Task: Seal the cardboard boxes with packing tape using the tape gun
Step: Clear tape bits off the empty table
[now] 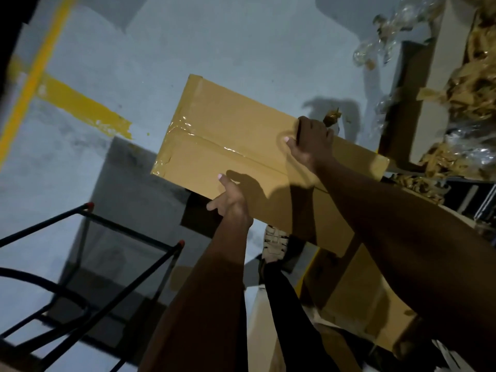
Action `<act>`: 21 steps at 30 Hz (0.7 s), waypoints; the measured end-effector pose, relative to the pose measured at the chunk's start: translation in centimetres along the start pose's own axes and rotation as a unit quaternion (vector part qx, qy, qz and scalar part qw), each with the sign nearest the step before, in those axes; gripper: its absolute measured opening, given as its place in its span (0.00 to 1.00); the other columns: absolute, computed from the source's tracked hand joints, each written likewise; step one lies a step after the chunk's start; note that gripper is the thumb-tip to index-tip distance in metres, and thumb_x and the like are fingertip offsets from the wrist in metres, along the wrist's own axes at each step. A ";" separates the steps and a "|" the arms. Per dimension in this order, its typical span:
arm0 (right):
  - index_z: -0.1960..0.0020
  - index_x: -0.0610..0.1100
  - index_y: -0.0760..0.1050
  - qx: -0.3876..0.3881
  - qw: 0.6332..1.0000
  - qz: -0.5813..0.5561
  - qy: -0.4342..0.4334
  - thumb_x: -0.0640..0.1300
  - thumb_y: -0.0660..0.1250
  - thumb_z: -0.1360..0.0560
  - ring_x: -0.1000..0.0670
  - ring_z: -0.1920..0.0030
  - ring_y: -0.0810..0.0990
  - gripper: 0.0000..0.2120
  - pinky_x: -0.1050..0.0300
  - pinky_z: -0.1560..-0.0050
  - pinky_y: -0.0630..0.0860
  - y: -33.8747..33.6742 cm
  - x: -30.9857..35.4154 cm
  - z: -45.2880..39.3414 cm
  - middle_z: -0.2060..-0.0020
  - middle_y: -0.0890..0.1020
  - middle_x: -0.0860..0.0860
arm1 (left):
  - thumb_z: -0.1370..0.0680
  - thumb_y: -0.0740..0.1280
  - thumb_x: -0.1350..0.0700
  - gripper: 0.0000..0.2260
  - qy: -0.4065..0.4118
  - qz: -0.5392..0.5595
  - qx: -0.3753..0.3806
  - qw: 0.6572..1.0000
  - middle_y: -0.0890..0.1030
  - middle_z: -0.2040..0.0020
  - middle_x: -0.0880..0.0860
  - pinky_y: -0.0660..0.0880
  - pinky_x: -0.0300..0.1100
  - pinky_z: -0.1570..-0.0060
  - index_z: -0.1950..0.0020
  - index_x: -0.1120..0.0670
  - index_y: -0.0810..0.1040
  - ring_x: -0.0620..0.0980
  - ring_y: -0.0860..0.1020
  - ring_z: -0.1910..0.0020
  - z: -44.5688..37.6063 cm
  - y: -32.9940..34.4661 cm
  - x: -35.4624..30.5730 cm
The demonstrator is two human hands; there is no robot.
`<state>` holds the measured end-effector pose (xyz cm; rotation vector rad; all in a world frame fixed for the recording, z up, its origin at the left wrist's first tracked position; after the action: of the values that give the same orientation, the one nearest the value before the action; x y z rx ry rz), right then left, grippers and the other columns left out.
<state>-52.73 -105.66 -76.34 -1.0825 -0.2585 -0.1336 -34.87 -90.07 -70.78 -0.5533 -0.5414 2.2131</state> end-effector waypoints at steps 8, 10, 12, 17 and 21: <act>0.25 0.42 0.66 -0.005 0.990 -0.068 0.123 0.50 0.65 0.20 0.36 0.24 0.66 0.26 0.38 0.26 0.63 -1.1 4.0 2.9 0.27 0.71 0.41 | 0.18 0.60 0.40 0.33 0.055 -0.044 0.052 0.996 0.68 0.27 0.61 0.70 0.54 0.37 0.21 0.58 0.52 0.63 0.70 0.30 2.5 -1.5 -3.5; 0.28 0.41 0.70 -0.023 0.976 -0.163 0.143 0.47 0.66 0.21 0.39 0.30 0.73 0.23 0.44 0.30 0.72 -2.6 5.5 4.7 0.31 0.75 0.41 | 0.17 0.62 0.44 0.33 0.117 -0.055 0.076 0.989 0.69 0.27 0.62 0.70 0.50 0.41 0.21 0.57 0.51 0.64 0.73 0.33 5.0 -2.7 -4.9; 0.25 0.40 0.69 -0.022 0.949 -0.277 0.151 0.45 0.65 0.19 0.40 0.31 0.75 0.24 0.54 0.35 0.72 -4.9 7.8 8.1 0.30 0.74 0.40 | 0.17 0.63 0.46 0.30 0.182 -0.052 0.147 0.971 0.72 0.29 0.60 0.74 0.49 0.38 0.21 0.56 0.55 0.60 0.75 0.38 7.0 -6.2 -5.8; 0.31 0.40 0.75 -0.029 0.923 -0.367 0.115 0.43 0.66 0.18 0.48 0.47 0.80 0.16 0.53 0.43 0.76 -9.5 11.0 15.2 0.46 0.82 0.46 | 0.18 0.66 0.46 0.06 0.329 -0.099 0.209 0.915 0.83 0.45 0.53 0.78 0.48 0.45 0.47 0.48 0.79 0.52 0.81 0.48 9.9 -13.5 -6.6; 0.37 0.41 0.80 -0.092 0.921 -0.375 0.049 0.41 0.66 0.18 0.52 0.48 0.81 0.12 0.65 0.48 0.76 -16.0 15.9 24.2 0.47 0.84 0.47 | 0.19 0.68 0.51 0.03 0.414 -0.056 0.235 0.878 0.84 0.54 0.50 0.75 0.41 0.52 0.51 0.48 0.81 0.48 0.82 0.53 15.1 -23.8 -6.1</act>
<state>-44.62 -91.37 -47.57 -1.1111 -0.5710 -0.9126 -25.52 -83.31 -44.38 -1.0699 0.3971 1.6766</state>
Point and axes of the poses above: each hand's wrist, its own z-axis away from the middle knuckle, its own y-axis out of the palm, x = y × z, the point moved 4 cm from there along -z, towards the middle knuckle
